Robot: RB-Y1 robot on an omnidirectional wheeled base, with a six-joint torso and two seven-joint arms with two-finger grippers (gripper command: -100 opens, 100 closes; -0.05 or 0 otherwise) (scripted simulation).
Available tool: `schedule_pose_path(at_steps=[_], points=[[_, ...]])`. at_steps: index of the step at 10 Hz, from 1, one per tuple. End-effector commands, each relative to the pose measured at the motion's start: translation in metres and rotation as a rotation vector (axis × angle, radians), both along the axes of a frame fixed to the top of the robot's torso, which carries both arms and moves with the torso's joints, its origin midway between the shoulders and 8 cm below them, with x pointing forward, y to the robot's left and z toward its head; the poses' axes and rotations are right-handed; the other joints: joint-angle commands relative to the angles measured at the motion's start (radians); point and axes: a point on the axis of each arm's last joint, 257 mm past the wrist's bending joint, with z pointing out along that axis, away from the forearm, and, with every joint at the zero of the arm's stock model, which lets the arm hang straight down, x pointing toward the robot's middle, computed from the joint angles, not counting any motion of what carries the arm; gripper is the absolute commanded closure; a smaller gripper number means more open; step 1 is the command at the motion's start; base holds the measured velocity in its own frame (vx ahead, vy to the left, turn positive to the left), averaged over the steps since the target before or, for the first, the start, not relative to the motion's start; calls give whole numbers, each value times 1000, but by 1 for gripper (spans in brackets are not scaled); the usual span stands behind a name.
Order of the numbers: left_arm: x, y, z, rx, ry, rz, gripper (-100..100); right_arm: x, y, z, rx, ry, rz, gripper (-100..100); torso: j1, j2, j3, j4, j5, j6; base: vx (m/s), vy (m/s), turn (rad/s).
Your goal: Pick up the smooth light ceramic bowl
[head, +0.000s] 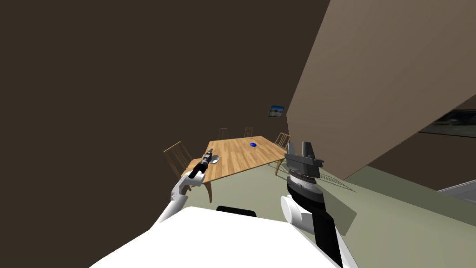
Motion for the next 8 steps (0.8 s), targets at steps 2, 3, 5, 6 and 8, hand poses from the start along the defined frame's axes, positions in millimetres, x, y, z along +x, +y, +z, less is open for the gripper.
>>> schedule_pose_path(at_steps=[2, 3, 5, 6, 8], points=[[6, 12, -18, -17, 65, 30, -100, 0, 0, 0, 0, 0, 0, 0, 0, 0, 0, 0, 0, 0, -3, -14, -69], [10, 23, -31, -33, 108, 56, -100, 0, 0, 0, 0, 0, 0, 0, 0, 0, 0, 0, 0, 0, 0, -12, -72], [12, 35, -46, -53, 162, 87, -100, 0, 0, 0, 0, 0, 0, 0, 0, 0, 0, 0, 0, 0, 2, -12, -63], [11, 35, -47, -54, 167, 89, -100, 0, 0, 0, 0, 0, 0, 0, 0, 0, 0, 0, 0, 0, 1, -10, -36], [12, 46, -61, -76, 216, 120, -100, 0, 0, 0, 0, 0, 0, 0, 0, 0, 0, 0, 0, 0, 3, -11, -58]])
